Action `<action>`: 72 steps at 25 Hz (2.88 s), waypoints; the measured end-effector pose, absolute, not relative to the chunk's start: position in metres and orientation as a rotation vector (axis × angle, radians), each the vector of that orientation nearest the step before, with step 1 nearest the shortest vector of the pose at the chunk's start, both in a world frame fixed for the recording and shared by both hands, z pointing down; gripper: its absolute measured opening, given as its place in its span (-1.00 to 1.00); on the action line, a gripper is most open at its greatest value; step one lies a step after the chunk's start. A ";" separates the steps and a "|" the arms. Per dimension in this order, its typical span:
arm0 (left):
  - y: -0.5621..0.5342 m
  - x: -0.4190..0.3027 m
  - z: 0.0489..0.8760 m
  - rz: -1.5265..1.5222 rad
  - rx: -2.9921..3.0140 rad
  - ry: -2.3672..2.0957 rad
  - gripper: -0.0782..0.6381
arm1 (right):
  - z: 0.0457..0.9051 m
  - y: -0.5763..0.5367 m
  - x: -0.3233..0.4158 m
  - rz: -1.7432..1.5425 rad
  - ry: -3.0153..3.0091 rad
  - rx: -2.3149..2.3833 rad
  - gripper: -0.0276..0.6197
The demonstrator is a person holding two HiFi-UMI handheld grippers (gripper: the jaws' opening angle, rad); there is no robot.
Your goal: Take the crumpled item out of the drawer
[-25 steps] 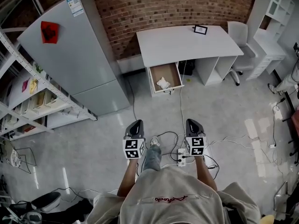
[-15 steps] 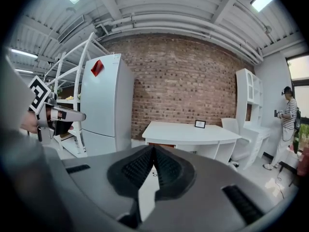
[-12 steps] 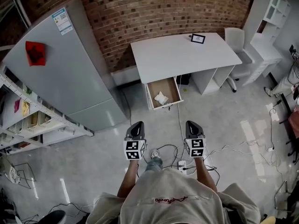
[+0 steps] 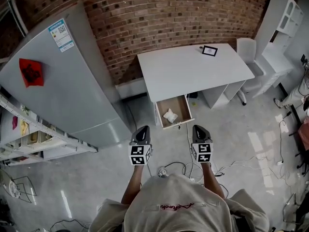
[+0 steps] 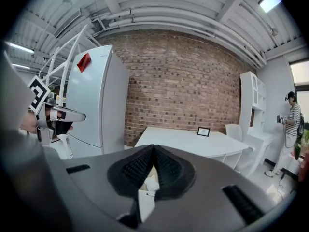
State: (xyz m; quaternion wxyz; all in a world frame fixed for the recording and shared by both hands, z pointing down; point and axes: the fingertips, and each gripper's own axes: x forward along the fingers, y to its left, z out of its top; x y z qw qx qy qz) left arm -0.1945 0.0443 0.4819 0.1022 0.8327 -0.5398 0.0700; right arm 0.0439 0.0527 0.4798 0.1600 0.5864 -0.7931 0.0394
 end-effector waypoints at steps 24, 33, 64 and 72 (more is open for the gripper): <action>-0.022 -0.186 0.506 0.243 2.481 -1.489 -0.76 | 0.504 0.000 0.043 0.176 -2.198 1.697 -0.88; -0.045 -0.163 0.522 0.295 2.471 -1.454 -0.76 | 0.523 -0.019 0.054 0.227 -2.203 1.663 -0.88; -0.163 -0.073 0.598 0.649 2.296 -1.464 -0.76 | 0.604 -0.172 0.119 0.456 -2.351 1.400 -0.88; -0.164 -0.077 0.624 0.680 2.228 -1.495 -0.76 | 0.634 -0.178 0.115 0.509 -2.366 1.347 -0.88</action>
